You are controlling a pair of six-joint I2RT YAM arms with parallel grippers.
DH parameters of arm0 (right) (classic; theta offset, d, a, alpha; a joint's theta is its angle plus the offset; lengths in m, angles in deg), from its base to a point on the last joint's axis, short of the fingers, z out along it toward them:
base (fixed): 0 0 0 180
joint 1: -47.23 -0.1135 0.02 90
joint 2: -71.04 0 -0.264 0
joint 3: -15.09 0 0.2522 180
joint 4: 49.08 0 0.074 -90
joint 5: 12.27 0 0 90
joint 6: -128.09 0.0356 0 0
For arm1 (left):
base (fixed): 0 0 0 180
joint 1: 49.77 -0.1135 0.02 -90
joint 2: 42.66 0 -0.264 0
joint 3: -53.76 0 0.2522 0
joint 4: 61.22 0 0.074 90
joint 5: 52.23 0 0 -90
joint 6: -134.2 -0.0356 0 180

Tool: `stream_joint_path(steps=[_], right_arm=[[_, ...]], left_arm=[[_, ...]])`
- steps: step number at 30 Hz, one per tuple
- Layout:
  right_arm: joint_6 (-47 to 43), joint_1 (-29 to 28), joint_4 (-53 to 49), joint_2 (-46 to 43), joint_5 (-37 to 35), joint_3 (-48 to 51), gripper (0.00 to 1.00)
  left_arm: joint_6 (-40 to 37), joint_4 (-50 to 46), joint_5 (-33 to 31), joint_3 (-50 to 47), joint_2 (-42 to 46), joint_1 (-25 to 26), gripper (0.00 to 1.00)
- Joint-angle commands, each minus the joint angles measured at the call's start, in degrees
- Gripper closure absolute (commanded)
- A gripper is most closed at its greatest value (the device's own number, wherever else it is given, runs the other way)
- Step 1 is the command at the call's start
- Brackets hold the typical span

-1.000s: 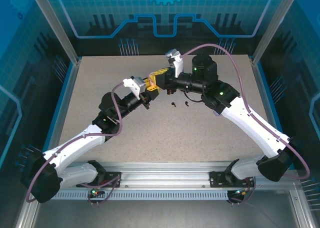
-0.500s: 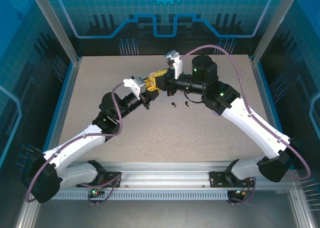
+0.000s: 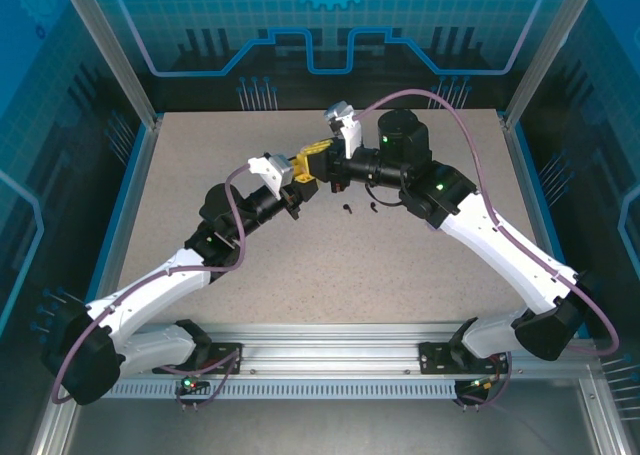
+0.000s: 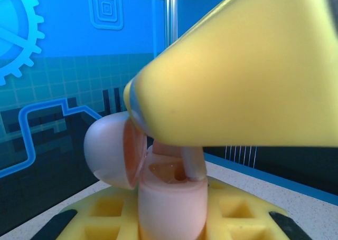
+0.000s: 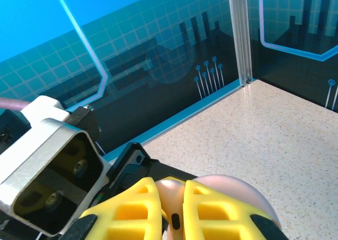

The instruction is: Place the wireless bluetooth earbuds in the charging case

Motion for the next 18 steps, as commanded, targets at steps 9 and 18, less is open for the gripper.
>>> stream_joint_path(steps=[9,18], right_arm=[[0.5,0.6,-2.0,0.0,-1.5,0.2,0.89],[-0.7,0.6,-2.9,-0.9,0.4,1.1,0.90]], left_arm=[[-1.2,3.7,-0.6,2.0,1.9,0.2,1.00],[-1.8,3.5,-1.0,1.8,2.4,0.3,1.00]])
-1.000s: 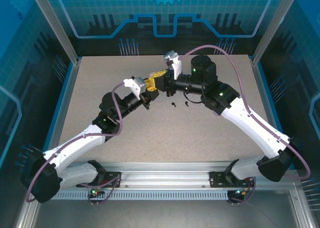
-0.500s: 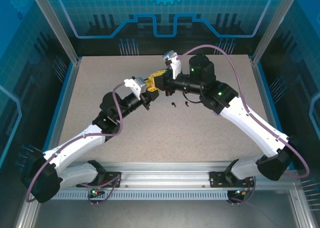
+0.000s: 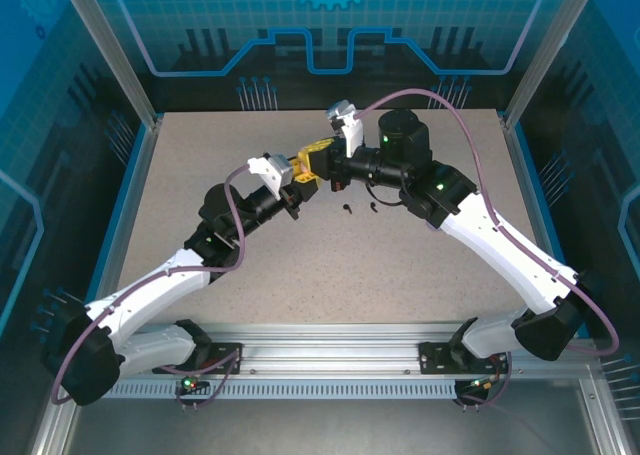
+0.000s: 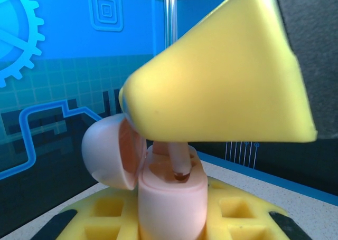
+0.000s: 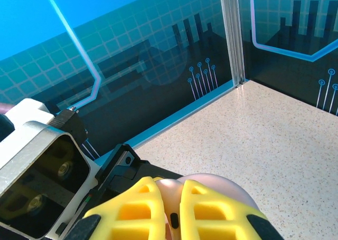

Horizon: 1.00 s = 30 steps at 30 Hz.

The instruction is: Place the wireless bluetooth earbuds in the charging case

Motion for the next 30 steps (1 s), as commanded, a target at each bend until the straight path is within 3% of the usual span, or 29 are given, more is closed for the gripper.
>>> stream_joint_path(steps=[1,24,30], right_arm=[[-0.9,0.4,-2.9,-0.8,1.7,1.2,0.89],[-1.8,0.1,-4.7,0.6,3.0,0.3,0.87],[-1.6,-0.1,-4.7,0.7,2.3,0.0,0.70]], left_arm=[[-1.6,3.4,-1.0,1.9,2.3,0.2,1.00],[-1.4,3.7,-1.3,1.7,3.1,0.2,1.00],[-1.3,3.7,-1.5,1.6,3.1,0.3,1.00]])
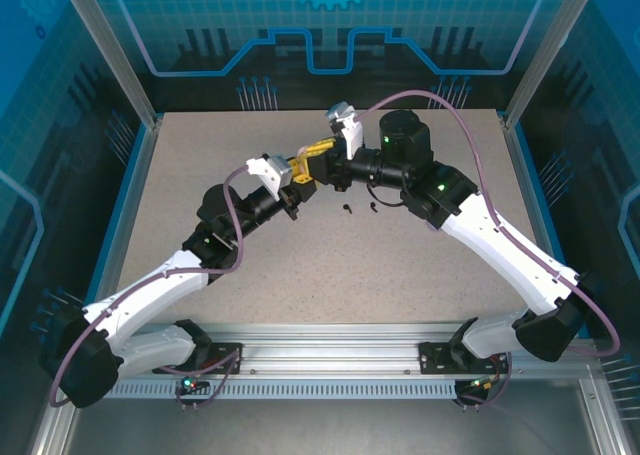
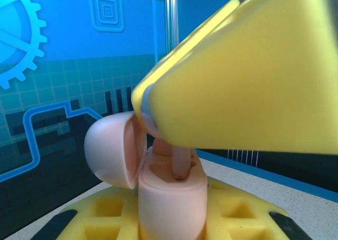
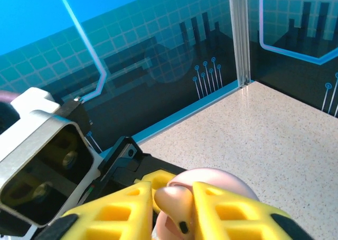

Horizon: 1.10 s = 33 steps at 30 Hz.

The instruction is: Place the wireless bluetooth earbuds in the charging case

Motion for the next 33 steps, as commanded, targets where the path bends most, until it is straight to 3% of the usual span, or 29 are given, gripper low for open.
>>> stream_joint_path(steps=[1,5,14,22,26,31,33], right_arm=[[0.1,-0.3,-4.4,1.0,0.3,-0.4,0.68],[0.5,-0.3,-4.2,1.2,-0.1,-1.1,0.65],[3.0,0.0,-3.6,-0.2,0.5,-6.2,0.38],[7.0,4.7,-13.0,0.7,-3.2,-14.1,0.33],[9.4,8.4,-22.9,7.0,-4.0,-20.4,0.40],[10.1,11.4,-29.0,14.9,-1.2,-25.0,0.72],[9.9,11.5,-29.8,17.1,-0.7,-26.1,0.80]], left_arm=[[-0.3,4.9,-1.0,1.6,2.2,0.3,1.00],[-0.1,4.9,-1.0,1.5,2.2,0.3,1.00],[0.7,5.0,-1.2,1.2,1.7,0.3,1.00],[1.2,4.6,-0.2,-0.4,1.4,0.3,1.00],[2.2,3.3,3.0,-0.9,1.0,0.3,1.00],[4.3,2.4,6.0,-1.1,-0.2,0.4,1.00],[4.7,2.3,6.6,-1.0,-0.9,0.6,1.00]])
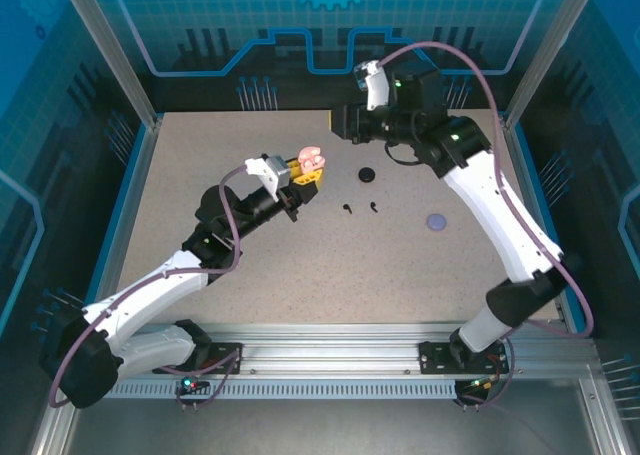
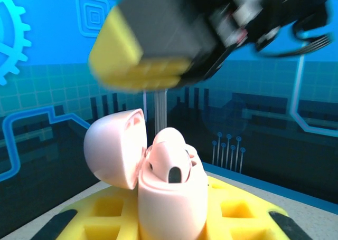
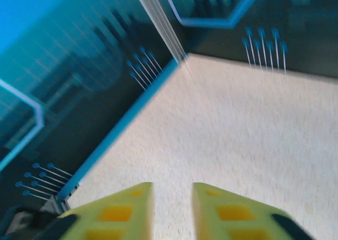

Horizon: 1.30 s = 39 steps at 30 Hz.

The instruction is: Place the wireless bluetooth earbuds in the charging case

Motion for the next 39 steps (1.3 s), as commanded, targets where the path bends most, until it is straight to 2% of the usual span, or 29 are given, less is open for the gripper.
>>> stream_joint_path(steps=[1,9,22,29,37,39], right_arm=[[0.7,0.4,-6.9,4.1,2.3,-2.5,0.83],[0.0,-1.2,-8.2,7.1,4.3,-3.6,0.90],[0.1,-3.7,-6.1,-4.0,1.4,7.4,0.90],[0.9,-4.3,-4.1,-7.7,1.0,9.8,0.91],[0.7,-4.0,-4.4,-5.9,-2.5,7.6,0.90],[0.8,-3.9,-4.6,-4.4,-1.5,6.1,0.91]], left_arm=[[2.0,0.7,3.3,-0.8,-1.4,0.7,1.00],[3.6,1.5,4.2,0.0,-4.5,1.5,1.00],[3.2,1.8,3.1,0.7,-6.1,1.6,1.00],[2.9,1.5,2.9,1.0,-6.5,1.6,1.00],[3.4,0.9,3.9,1.3,-6.5,1.7,1.00],[3.3,0.5,3.7,1.3,-6.4,1.8,1.00]])
